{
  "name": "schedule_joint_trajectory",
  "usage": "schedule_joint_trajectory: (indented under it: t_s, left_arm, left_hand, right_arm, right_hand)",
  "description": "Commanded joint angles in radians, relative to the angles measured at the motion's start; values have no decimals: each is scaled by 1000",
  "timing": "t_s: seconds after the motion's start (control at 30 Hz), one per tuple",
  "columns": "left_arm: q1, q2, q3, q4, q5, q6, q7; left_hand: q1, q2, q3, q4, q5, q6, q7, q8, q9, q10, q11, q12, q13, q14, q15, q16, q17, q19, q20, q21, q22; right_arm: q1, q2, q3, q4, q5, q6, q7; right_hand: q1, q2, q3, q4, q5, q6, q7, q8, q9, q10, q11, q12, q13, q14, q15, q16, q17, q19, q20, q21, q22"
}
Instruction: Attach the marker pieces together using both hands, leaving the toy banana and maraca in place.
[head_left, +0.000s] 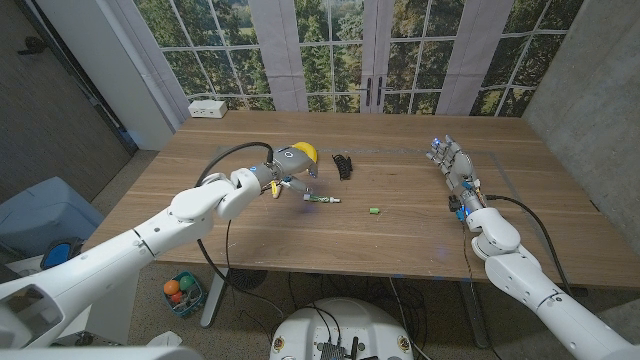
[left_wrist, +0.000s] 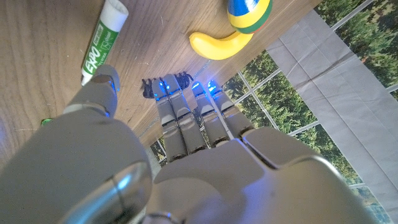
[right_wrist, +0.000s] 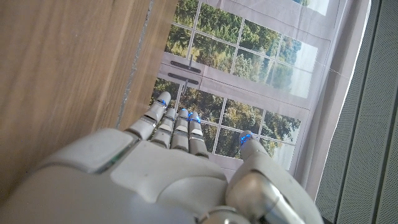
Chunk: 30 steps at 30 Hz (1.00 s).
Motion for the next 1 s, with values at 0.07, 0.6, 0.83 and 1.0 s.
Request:
schedule_joint_trajectory:
  t_s: [0.07, 0.6, 0.83, 1.0]
  left_arm:
    - [12, -9, 18, 16, -4, 10, 18]
    - [25, -16, 30, 39, 7, 36, 65]
    - [24, -21, 40, 57, 5, 36, 82]
    - [17, -27, 49, 69, 5, 35, 84]
  left_hand:
    - [16, 2, -6, 3, 5, 11, -6, -3, 0, 16, -18, -3, 1, -3, -158, -5, 4, 11, 3, 1, 5]
    - [39, 21, -9, 6, 5, 36, -13, -8, 1, 45, -18, -1, 2, 11, -161, -3, 7, 20, 3, 2, 6]
    - [52, 28, -9, 6, 4, 45, -18, -12, 1, 53, -23, -2, 3, 18, -163, -3, 8, 24, 1, 3, 6]
    - [57, 30, -10, 6, 4, 47, -17, -14, 1, 56, -24, -3, 3, 21, -163, -3, 8, 27, 0, 3, 6]
  right_arm:
    - [6, 1, 0, 11, 4, 4, 10]
    - [4, 1, -1, 15, 4, 7, 14]
    - [11, 5, -3, 17, 3, 3, 10]
    - [19, 3, -6, 25, 0, 2, 17]
  right_hand:
    - [0, 6, -3, -2, -1, 10, 0, 7, 6, 5, 0, 1, 2, 5, 2, 3, 2, 10, -3, -6, 2]
    - [-2, 6, -5, -5, 0, 10, 0, 7, 6, 5, -1, 0, 2, 4, 0, 3, 2, 13, -3, -13, 2]
    - [-3, 4, -7, -6, -1, 11, 0, 7, 6, 6, -1, 1, 2, 5, 2, 3, 1, 14, -2, -17, 2]
    - [-3, 4, -7, -7, -1, 11, 0, 6, 6, 6, 0, 0, 2, 4, 2, 2, 0, 15, -2, -19, 2]
